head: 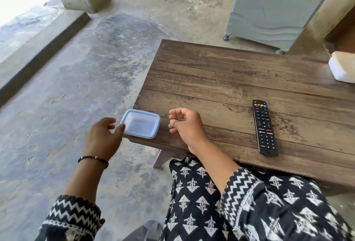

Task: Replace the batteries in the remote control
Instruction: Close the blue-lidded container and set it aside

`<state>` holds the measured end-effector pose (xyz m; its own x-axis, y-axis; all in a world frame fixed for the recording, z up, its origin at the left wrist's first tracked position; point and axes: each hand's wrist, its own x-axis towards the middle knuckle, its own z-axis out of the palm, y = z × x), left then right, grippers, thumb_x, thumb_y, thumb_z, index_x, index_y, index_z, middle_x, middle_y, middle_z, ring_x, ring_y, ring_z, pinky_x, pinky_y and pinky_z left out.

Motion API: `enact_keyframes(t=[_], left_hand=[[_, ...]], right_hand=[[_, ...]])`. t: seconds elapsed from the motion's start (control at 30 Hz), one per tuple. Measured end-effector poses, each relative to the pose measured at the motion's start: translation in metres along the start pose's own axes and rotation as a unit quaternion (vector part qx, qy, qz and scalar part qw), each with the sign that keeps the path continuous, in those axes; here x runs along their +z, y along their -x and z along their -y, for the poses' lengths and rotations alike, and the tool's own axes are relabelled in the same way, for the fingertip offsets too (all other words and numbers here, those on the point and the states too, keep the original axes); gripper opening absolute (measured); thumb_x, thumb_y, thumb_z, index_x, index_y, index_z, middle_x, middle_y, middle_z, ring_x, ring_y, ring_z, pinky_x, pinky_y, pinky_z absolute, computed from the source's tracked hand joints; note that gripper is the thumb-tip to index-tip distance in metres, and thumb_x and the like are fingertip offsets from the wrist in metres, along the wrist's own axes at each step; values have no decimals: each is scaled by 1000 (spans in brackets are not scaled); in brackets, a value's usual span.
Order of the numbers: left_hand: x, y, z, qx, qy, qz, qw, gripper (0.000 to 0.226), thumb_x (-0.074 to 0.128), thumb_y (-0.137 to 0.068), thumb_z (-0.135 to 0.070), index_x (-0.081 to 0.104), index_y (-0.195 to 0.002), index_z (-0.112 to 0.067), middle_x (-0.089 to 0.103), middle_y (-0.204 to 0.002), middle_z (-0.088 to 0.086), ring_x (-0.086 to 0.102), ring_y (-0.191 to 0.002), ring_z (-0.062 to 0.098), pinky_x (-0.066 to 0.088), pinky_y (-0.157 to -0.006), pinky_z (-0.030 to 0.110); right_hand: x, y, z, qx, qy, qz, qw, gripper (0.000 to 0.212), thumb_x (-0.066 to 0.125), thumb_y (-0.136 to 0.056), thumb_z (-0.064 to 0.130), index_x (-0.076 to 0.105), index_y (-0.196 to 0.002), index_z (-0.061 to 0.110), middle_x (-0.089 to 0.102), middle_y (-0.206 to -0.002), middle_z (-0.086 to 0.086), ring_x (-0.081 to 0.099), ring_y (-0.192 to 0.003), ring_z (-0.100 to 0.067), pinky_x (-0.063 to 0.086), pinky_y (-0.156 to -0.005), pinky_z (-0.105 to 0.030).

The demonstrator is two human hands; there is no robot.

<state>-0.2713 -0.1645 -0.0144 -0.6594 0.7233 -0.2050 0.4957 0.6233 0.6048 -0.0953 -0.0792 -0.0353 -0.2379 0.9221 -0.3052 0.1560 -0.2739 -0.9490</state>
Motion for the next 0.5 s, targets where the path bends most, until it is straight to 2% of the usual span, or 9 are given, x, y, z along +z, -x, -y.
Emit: enact_keyframes(t=[0.07, 0.13, 0.2, 0.27, 0.33, 0.4, 0.47, 0.5], left_hand=[[1, 15, -25, 58, -19, -53, 997, 34, 59, -86, -24, 59, -117, -10, 65, -115, 12, 64, -96, 31, 44, -91, 37], [14, 31, -57, 118, 14, -49, 992, 31, 60, -85, -21, 60, -114, -11, 66, -113, 8, 65, -93, 27, 44, -86, 33], [40, 49, -91, 166, 33, 16, 985, 28, 62, -84, -21, 62, -112, -14, 67, -108, 1, 65, -91, 20, 46, -83, 29], [70, 68, -121, 192, 52, 109, 974, 29, 64, -84, -23, 62, -112, -15, 68, -107, 0, 65, -92, 16, 49, -87, 28], [103, 85, -144, 201, 46, 195, 959, 33, 63, -85, -25, 61, -116, -15, 68, -108, -1, 64, -95, 13, 48, -89, 24], [134, 97, -159, 199, 28, 259, 945, 38, 63, -85, -26, 59, -121, -13, 67, -110, 0, 63, -97, 15, 50, -90, 26], [159, 107, -169, 192, 12, 303, 933, 43, 63, -85, -27, 56, -124, -11, 66, -112, 2, 63, -100, 19, 51, -92, 31], [168, 111, -173, 189, 6, 312, 931, 43, 63, -85, -27, 55, -124, -9, 67, -113, 4, 62, -104, 20, 49, -94, 30]], right_hand=[[-30, 11, 3, -27, 26, -22, 999, 30, 50, -79, -13, 63, -90, 11, 61, -81, -1, 59, -68, -15, 55, -62, -27], [-67, 23, 6, -51, 53, -55, 996, 30, 53, -79, -12, 65, -90, 13, 65, -83, -1, 60, -68, -12, 56, -63, -25], [-107, 35, 7, -70, 71, -94, 991, 30, 55, -81, -11, 66, -87, 17, 67, -84, -1, 61, -68, -11, 54, -62, -23], [-144, 44, 3, -71, 85, -146, 983, 37, 55, -81, -10, 65, -83, 25, 67, -85, 1, 61, -69, -11, 52, -60, -20], [-181, 49, -6, -55, 114, -206, 970, 42, 53, -78, -11, 64, -81, 30, 67, -84, 5, 60, -69, -11, 52, -64, -24], [-209, 50, -18, -9, 155, -235, 959, 40, 54, -75, -10, 67, -87, 26, 67, -87, 5, 61, -75, -14, 54, -75, -33], [-225, 51, -28, 49, 161, -219, 961, 34, 60, -76, -7, 67, -102, 13, 65, -94, 0, 62, -85, -17, 53, -84, -40], [-228, 51, -32, 71, 154, -203, 964, 34, 63, -77, -6, 65, -108, 9, 64, -96, -2, 62, -88, -18, 53, -85, -40]])
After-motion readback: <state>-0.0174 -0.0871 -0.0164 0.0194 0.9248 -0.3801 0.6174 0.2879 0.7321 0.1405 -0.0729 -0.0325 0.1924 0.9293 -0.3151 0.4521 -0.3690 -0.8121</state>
